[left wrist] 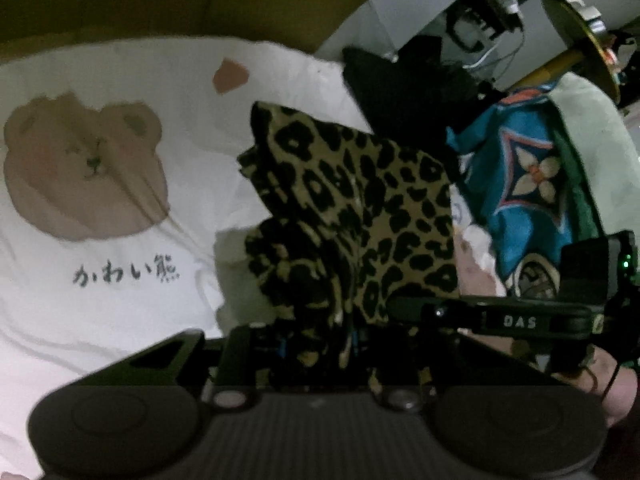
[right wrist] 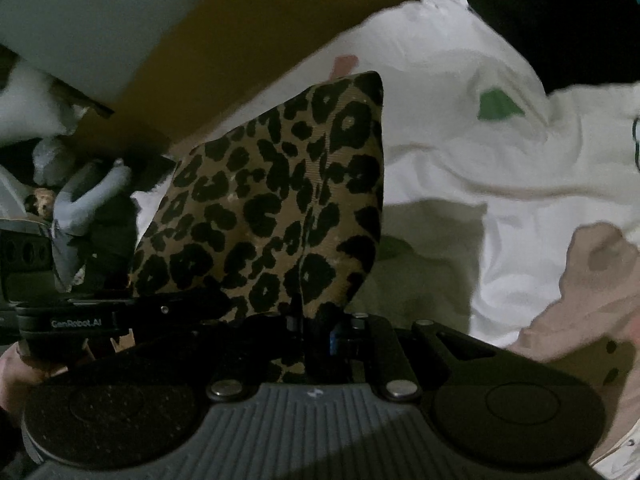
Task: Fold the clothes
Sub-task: 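Lift the folded bundle with both tools and carry it off the blanket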
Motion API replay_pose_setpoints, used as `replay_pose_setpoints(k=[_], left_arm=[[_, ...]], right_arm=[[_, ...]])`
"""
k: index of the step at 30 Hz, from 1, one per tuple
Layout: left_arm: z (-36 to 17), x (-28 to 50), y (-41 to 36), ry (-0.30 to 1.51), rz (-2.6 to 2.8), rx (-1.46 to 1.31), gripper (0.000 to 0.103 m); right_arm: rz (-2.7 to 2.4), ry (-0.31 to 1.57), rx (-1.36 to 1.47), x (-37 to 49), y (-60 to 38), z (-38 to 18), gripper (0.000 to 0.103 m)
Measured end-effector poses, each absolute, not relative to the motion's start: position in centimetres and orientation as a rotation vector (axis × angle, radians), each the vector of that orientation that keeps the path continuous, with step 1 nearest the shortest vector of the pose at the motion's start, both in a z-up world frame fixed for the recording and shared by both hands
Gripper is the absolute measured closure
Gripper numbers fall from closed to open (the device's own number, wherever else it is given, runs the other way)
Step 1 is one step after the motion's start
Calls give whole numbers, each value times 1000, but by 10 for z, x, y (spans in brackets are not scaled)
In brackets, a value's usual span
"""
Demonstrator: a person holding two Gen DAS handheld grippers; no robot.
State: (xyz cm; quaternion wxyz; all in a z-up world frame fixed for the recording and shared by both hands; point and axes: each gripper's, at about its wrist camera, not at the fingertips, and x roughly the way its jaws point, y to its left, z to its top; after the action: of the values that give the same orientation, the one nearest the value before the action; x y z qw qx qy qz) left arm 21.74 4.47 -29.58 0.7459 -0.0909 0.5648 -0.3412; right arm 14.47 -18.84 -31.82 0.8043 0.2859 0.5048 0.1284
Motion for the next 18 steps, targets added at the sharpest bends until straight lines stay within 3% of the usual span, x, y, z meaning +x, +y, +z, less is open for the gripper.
replay_pose_setpoints(k=[18], left_arm=[[-155, 241, 8, 1072, -793, -105, 75]], right_arm=[[288, 879, 553, 170, -213, -187, 94]])
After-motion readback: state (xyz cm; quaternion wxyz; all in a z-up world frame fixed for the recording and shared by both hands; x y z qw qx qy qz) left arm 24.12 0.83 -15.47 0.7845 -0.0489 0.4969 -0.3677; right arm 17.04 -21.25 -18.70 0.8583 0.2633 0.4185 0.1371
